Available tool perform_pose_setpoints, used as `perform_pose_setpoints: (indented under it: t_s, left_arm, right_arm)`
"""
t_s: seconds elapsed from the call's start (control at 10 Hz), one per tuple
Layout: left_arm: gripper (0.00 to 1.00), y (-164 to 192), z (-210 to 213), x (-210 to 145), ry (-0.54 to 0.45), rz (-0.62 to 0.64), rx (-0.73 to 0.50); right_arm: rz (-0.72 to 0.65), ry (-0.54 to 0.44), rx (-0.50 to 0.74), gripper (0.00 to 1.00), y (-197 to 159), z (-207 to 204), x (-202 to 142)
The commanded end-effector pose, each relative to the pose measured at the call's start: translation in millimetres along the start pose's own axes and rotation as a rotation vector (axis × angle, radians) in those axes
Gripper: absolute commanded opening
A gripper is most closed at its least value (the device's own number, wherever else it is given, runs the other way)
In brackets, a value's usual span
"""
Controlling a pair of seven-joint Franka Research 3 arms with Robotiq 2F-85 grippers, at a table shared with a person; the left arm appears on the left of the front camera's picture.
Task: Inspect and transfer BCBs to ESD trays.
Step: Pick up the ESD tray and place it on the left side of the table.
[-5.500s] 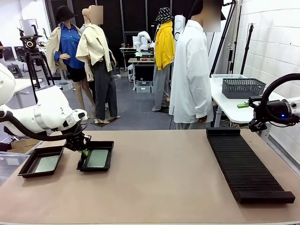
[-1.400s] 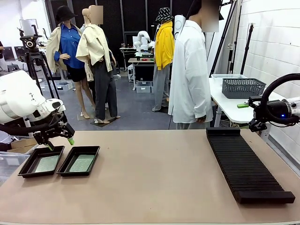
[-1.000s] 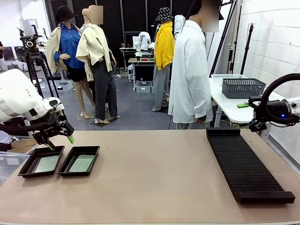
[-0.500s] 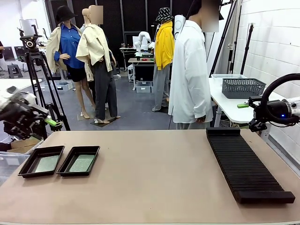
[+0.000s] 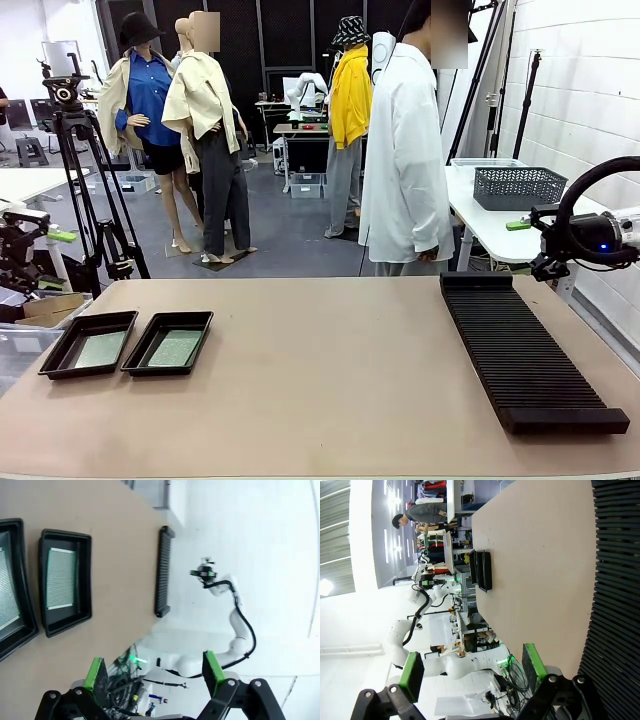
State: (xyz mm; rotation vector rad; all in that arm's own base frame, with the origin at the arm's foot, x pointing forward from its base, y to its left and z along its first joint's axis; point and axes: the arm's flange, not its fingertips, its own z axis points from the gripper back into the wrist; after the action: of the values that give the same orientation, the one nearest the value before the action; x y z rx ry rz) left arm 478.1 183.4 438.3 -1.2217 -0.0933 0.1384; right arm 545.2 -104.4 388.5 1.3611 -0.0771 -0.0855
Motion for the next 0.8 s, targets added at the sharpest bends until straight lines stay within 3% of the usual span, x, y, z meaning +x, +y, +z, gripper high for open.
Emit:
perform_pose_setpoints:
  t_s: [0.0, 0.5, 0.7]
  left_arm:
    - [1.00, 7.6, 19.5, 4.0, 0.025, -0.019, -0.140]
    - [1.00, 18.3, 9.8, 4.5, 0.070, 0.006, -0.149]
    - [1.00, 19.0, 12.9, 0.1, 0.040, 0.023, -0.143]
  right_arm:
    - [-0.010, 0.011, -0.010, 1.00, 1.6, -1.0, 1.3]
    - [-0.010, 0.011, -0.010, 1.00, 1.6, -1.0, 1.3]
    - [-0.010, 0.011, -0.010, 1.00, 1.6, -1.0, 1.3]
